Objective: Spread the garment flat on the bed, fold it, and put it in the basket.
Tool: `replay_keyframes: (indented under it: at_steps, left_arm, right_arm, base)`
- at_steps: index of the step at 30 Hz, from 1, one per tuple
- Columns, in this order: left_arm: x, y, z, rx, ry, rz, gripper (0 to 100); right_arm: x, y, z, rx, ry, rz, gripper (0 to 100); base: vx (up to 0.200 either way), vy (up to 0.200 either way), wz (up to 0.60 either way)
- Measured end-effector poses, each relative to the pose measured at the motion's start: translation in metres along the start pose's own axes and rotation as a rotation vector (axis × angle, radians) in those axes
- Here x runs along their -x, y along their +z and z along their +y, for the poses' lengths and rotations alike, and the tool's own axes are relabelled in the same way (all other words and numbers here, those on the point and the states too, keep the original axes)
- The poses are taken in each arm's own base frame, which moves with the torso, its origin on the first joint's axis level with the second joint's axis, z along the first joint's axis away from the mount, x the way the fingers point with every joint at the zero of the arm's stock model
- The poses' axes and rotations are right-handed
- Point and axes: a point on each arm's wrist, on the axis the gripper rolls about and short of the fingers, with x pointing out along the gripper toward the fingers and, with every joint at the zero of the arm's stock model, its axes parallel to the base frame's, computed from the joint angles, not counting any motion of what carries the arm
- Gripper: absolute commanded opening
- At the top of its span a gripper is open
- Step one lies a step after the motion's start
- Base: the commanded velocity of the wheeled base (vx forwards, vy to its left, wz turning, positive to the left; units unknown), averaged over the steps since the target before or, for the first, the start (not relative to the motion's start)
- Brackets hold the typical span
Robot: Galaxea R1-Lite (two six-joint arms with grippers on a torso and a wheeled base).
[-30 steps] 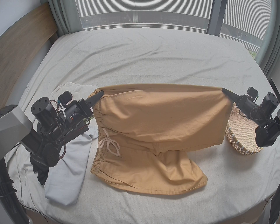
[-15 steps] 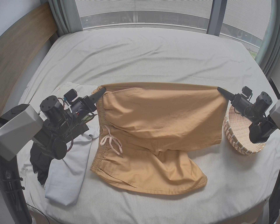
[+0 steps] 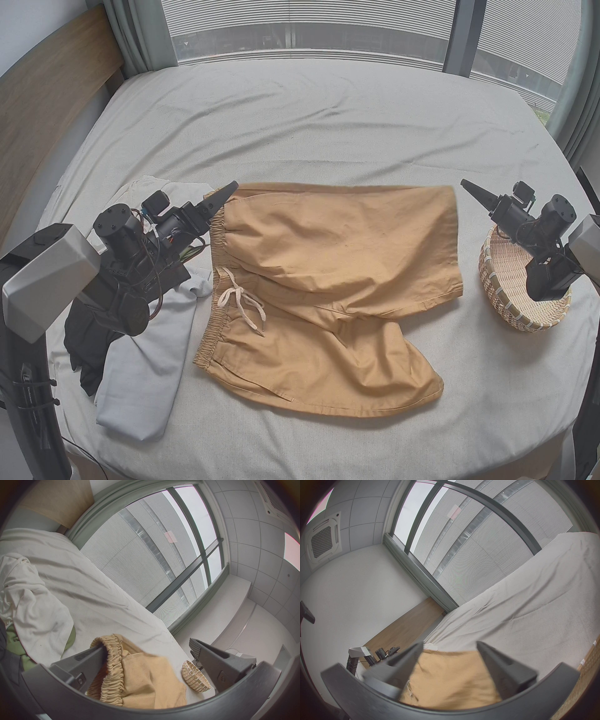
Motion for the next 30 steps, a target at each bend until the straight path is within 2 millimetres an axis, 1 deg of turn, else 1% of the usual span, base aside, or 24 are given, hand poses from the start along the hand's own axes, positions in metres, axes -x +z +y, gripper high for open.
replay_keyframes:
  at_steps: [6,9,13,17,22,23,27,30]
  left_arm:
    - [0.005,0.001,0.007,0.004,0.026,0.003,100]
    - [0.008,0.001,0.009,0.007,0.039,0.007,100]
    - [0.016,-0.004,0.011,0.013,0.062,0.025,100]
    - [0.032,-0.013,0.01,0.025,0.093,0.07,100]
    - [0.059,-0.024,0.0,0.011,0.127,0.149,100]
    - [0.061,-0.025,0.0,0.008,0.128,0.152,100]
    - [0.079,-0.022,-0.008,-0.037,0.144,0.18,100]
    - [0.092,-0.019,-0.017,-0.034,0.137,0.208,100]
  right_arm:
    - [0.004,-0.006,-0.002,-0.018,-0.017,0.011,100]
    - [0.008,-0.014,0.001,-0.037,-0.031,0.033,100]
    - [0.015,-0.03,0.01,-0.046,-0.048,0.076,100]
    - [0.022,-0.043,0.022,-0.027,-0.057,0.121,100]
    - [0.03,-0.058,0.039,-0.018,-0.058,0.175,100]
    - [0.031,-0.059,0.041,-0.019,-0.058,0.178,100]
    - [0.041,-0.07,0.054,-0.032,-0.066,0.221,100]
    - [0.049,-0.076,0.061,-0.035,-0.075,0.248,100]
  base:
    - [0.0,0.0,0.0]
    - [0.0,0.0,0.0]
    - [0.0,0.0,0.0]
    - [0.0,0.0,0.0]
    - [0.0,0.0,0.0]
    - [0.0,0.0,0.0]
    - [0.0,0.0,0.0]
    - [0.0,0.0,0.0]
